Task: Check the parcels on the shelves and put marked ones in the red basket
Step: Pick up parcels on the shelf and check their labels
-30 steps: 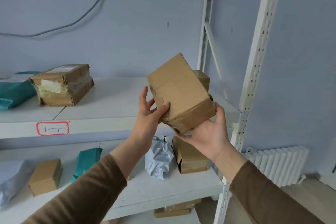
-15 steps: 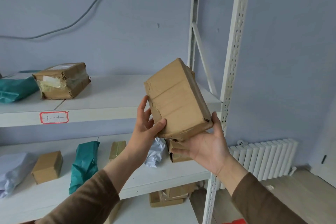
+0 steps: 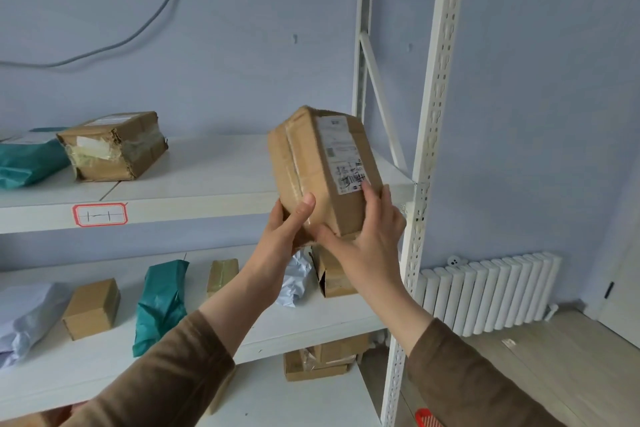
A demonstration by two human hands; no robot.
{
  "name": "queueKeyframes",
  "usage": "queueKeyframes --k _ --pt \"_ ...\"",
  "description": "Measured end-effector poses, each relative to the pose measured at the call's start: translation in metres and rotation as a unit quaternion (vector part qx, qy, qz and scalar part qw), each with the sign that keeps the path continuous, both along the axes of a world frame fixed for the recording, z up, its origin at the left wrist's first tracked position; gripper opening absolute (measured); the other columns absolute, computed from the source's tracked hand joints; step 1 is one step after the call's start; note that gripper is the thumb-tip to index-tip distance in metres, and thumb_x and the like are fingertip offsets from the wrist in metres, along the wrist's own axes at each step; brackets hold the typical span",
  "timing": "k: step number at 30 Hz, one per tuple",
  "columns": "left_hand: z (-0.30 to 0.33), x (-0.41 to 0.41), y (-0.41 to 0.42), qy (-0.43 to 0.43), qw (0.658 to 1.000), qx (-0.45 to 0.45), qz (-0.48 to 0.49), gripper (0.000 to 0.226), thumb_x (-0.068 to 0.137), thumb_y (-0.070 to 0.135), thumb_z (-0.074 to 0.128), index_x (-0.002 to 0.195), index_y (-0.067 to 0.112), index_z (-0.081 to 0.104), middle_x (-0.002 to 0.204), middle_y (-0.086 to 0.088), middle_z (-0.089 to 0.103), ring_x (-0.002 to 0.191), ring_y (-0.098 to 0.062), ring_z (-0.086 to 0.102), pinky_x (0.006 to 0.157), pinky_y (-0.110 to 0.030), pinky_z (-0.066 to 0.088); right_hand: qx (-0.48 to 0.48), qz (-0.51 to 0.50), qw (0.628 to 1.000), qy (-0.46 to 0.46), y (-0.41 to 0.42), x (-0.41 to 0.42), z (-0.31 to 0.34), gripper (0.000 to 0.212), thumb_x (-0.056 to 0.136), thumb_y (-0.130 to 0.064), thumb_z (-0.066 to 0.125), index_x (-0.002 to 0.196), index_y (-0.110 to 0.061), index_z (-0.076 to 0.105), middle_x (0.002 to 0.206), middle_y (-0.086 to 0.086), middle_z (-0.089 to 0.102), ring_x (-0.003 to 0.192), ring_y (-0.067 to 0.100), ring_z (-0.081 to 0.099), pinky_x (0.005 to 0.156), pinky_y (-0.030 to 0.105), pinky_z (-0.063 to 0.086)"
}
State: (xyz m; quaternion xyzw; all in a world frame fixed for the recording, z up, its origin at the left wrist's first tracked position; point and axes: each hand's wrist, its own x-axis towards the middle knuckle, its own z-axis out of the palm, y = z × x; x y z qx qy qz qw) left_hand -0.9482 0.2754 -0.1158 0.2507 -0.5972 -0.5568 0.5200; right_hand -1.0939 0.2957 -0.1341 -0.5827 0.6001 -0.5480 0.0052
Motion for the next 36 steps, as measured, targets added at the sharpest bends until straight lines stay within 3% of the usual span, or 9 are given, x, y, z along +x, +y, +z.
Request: queueKeyframes --k 3,8,12,15,19,26,31,33,36 --pt "-0.004 0.005 -0.008 -0.022 0.999 0.037 -0.006 0.083 0.077 0.072 0.072 0.147 0.033 0.048 0.133 0.012 0.070 0.123 -0.008 0.066 0.115 -0.040 0.043 -0.032 -0.085 0.987 0.135 0.004 0.009 0.003 0.120 0.066 -0.082 0.069 0.161 -0.028 0.018 0.171 0.010 0.007 0.151 0.035 0.011 0.115 0.048 0.038" --pt "-0.012 0.017 -0.020 -0.003 0.998 0.059 0.008 0.052 0.094 0.044 0.067 0.142 0.028 0.058 0.131 0.001 0.072 0.118 -0.016 0.069 0.093 -0.033 0.054 -0.053 -0.057 0.974 0.214 0.007 0.015 0.000 0.124 0.067 -0.091 0.056 0.163 -0.023 0.017 0.172 0.013 0.000 0.156 0.034 0.006 0.124 0.050 0.026" --pt "-0.013 0.035 -0.026 -0.003 0.998 0.065 0.015 0.052 0.090 0.043 0.069 0.138 0.024 0.062 0.121 0.000 0.075 0.104 -0.011 0.072 0.086 -0.028 0.054 -0.076 0.104 0.992 0.002 0.006 0.007 0.000 0.110 0.075 -0.085 0.056 0.162 -0.038 0.008 0.173 -0.009 -0.001 0.157 0.007 0.007 0.122 0.032 0.025" --pt "-0.016 0.042 -0.032 -0.004 0.998 0.060 0.000 0.048 0.088 0.037 0.069 0.134 0.024 0.062 0.116 0.005 0.075 0.099 -0.007 0.072 0.082 -0.022 0.056 0.007 0.176 0.972 -0.153 -0.005 -0.004 0.003 0.093 0.074 -0.086 0.057 0.154 -0.049 0.026 0.160 -0.011 0.040 0.145 0.011 0.042 0.120 0.048 0.038" --pt "-0.024 0.059 -0.042 -0.017 0.998 0.044 -0.030 0.054 0.085 0.029 0.067 0.137 0.022 0.059 0.130 0.003 0.072 0.113 -0.014 0.069 0.091 -0.028 0.054 0.030 0.223 0.964 -0.144 -0.009 -0.005 -0.001 0.062 0.085 -0.069 0.059 0.143 -0.054 0.044 0.134 -0.022 0.064 0.122 0.003 0.061 0.109 0.047 0.048" --pt "-0.041 0.070 -0.059 0.027 0.994 0.110 -0.005 0.031 0.068 0.005 0.064 0.096 -0.008 0.064 0.106 -0.022 0.070 0.101 -0.033 0.065 0.102 -0.047 0.056 -0.096 0.208 0.972 0.052 0.003 0.005 -0.015 0.070 0.091 -0.038 0.073 0.149 -0.043 0.035 0.167 -0.010 0.019 0.153 0.010 0.025 0.119 0.034 0.038" --pt "-0.040 0.067 -0.058 0.017 0.994 0.101 0.029 0.025 0.088 -0.010 0.057 0.109 -0.003 0.069 0.112 -0.018 0.074 0.119 -0.039 0.063 0.113 -0.048 0.044 -0.091 0.229 0.968 0.048 -0.005 -0.009 -0.025 0.071 0.092 -0.022 0.074 0.146 -0.042 0.032 0.167 -0.015 0.016 0.152 0.008 0.028 0.117 0.028 0.040" --pt "-0.037 0.059 -0.053 -0.030 0.995 0.058 0.076 0.027 0.090 -0.011 0.061 0.111 0.002 0.070 0.111 -0.010 0.077 0.122 -0.033 0.065 0.109 -0.042 0.048 -0.067 0.253 0.965 -0.004 -0.008 -0.014 -0.027 0.073 0.093 -0.016 0.072 0.142 -0.050 0.032 0.165 -0.017 0.022 0.146 0.006 0.038 0.115 0.033 0.045" --pt "-0.035 0.043 -0.039 -0.133 0.982 -0.031 0.128 0.028 0.098 -0.005 0.058 0.102 0.020 0.068 0.092 0.024 0.078 0.095 0.006 0.071 0.091 -0.020 0.053 -0.035 0.196 0.979 -0.051 -0.017 -0.023 -0.028 0.068 0.089 -0.037 0.075 0.138 -0.057 0.032 0.148 -0.017 0.051 0.121 0.010 0.063 0.094 0.049 0.058"
